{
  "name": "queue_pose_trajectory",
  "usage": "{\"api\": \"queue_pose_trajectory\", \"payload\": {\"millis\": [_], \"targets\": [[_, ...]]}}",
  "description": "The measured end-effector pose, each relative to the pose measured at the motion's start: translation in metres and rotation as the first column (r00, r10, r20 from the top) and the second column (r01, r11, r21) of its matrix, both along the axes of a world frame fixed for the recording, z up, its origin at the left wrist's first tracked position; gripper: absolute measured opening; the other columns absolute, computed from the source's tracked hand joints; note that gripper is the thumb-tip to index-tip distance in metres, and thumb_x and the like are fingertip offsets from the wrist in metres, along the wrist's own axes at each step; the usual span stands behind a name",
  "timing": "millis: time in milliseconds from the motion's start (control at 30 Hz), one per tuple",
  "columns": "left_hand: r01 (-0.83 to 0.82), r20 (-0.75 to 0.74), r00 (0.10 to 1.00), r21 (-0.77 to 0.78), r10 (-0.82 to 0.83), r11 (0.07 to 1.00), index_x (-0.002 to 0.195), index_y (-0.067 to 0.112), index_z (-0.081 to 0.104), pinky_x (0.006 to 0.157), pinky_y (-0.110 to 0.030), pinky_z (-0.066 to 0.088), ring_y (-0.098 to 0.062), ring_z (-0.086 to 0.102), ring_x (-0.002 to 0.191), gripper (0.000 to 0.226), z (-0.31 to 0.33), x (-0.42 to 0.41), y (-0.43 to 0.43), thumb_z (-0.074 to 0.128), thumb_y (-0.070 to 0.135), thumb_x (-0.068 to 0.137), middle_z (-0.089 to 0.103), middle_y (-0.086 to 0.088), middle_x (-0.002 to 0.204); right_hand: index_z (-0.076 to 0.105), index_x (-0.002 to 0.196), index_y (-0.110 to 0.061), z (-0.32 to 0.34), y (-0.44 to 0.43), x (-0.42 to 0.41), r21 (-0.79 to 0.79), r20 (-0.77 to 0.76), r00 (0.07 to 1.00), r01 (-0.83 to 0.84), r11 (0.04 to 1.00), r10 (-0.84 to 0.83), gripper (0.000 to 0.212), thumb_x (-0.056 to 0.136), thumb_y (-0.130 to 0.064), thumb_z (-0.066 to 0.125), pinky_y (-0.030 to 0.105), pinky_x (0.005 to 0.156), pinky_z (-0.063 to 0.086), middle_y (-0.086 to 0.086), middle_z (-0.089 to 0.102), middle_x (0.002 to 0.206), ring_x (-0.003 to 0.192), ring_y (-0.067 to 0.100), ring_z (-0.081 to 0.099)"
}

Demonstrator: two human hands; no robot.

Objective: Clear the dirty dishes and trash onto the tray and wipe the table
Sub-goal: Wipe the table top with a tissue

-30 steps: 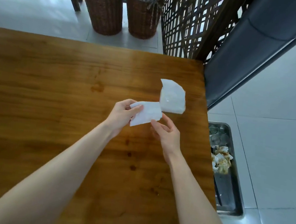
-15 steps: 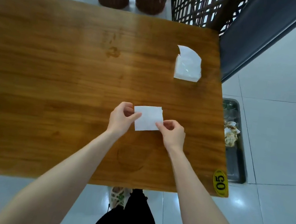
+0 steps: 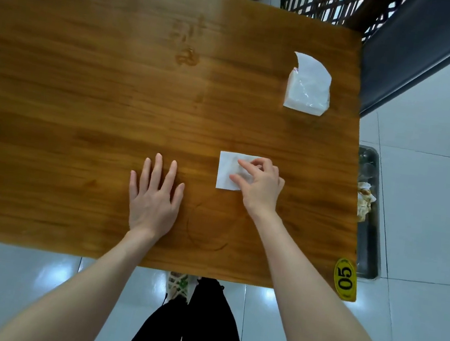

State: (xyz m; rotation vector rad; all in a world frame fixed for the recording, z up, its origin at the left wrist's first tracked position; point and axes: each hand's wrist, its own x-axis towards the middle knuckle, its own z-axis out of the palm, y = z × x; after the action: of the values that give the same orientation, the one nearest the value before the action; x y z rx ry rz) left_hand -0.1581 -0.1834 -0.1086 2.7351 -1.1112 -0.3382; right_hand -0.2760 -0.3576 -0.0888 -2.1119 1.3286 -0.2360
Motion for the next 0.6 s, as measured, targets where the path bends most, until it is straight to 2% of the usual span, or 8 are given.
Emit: {"api": "queue_pose_trajectory", "payload": {"millis": [167, 267, 367, 500, 600], "targets": [[-0.002, 0.033, 0.999, 0.043, 0.001, 0.999, 0.151, 0.025, 0.029, 0.117, -0.043, -0.004, -0.028, 0.011, 0.148, 0.063, -0.004, -0.001, -0.001, 0.021, 0.056, 0.096, 0.020, -0.008, 0.160, 0.073, 0.108, -0.024, -0.005, 0.011, 0.007, 0.031, 0.067, 0.991, 0.111, 0.993, -0.113, 0.024, 0.085, -0.032, 0.070, 0.035, 0.097, 0.029, -0.009, 0.053, 0.105, 0.098, 0.003, 0.035], [-0.005, 0.031, 1.000, 0.032, 0.004, 0.999, 0.150, 0.024, 0.030, 0.117, -0.045, -0.002, -0.029, 0.012, 0.148, 0.062, -0.005, 0.000, -0.002, 0.024, 0.055, 0.097, 0.020, -0.009, 0.159, 0.074, 0.106, -0.022, -0.006, 0.030, 0.004, 0.037, 0.102, 0.991, 0.082, 0.996, -0.085, 0.021, 0.087, -0.030, 0.068, 0.027, 0.086, 0.020, -0.011, 0.055, 0.099, 0.094, 0.002, 0.037], [0.002, 0.036, 0.999, 0.035, -0.004, 0.999, 0.151, 0.023, 0.029, 0.117, -0.045, -0.002, -0.028, 0.010, 0.148, 0.061, -0.005, 0.000, 0.000, 0.023, 0.053, 0.098, 0.019, -0.008, 0.160, 0.074, 0.105, -0.022, -0.005, 0.032, -0.008, -0.008, 0.067, 0.995, 0.069, 0.998, -0.069, 0.020, 0.090, -0.030, 0.064, 0.022, 0.078, 0.013, -0.008, 0.060, 0.096, 0.092, 0.004, 0.041], [0.003, 0.040, 0.999, 0.029, -0.004, 1.000, 0.151, 0.024, 0.028, 0.117, -0.045, -0.003, -0.028, 0.008, 0.148, 0.061, -0.007, 0.000, 0.001, 0.021, 0.054, 0.098, 0.018, -0.008, 0.160, 0.073, 0.108, -0.018, -0.003, 0.017, -0.021, 0.000, 0.056, 0.958, 0.281, 0.960, -0.281, 0.023, 0.091, -0.030, 0.064, 0.027, 0.083, 0.017, -0.007, 0.061, 0.096, 0.091, 0.006, 0.045], [0.000, 0.042, 0.999, 0.037, -0.002, 0.999, 0.151, 0.024, 0.026, 0.117, -0.046, -0.002, -0.028, 0.007, 0.148, 0.059, -0.007, -0.001, 0.001, 0.021, 0.053, 0.100, 0.017, -0.008, 0.160, 0.074, 0.105, -0.017, -0.002, 0.038, -0.012, 0.023, 0.072, 0.968, 0.239, 0.971, -0.240, 0.022, 0.091, -0.030, 0.063, 0.027, 0.079, 0.017, -0.006, 0.063, 0.096, 0.091, 0.008, 0.047]]}}
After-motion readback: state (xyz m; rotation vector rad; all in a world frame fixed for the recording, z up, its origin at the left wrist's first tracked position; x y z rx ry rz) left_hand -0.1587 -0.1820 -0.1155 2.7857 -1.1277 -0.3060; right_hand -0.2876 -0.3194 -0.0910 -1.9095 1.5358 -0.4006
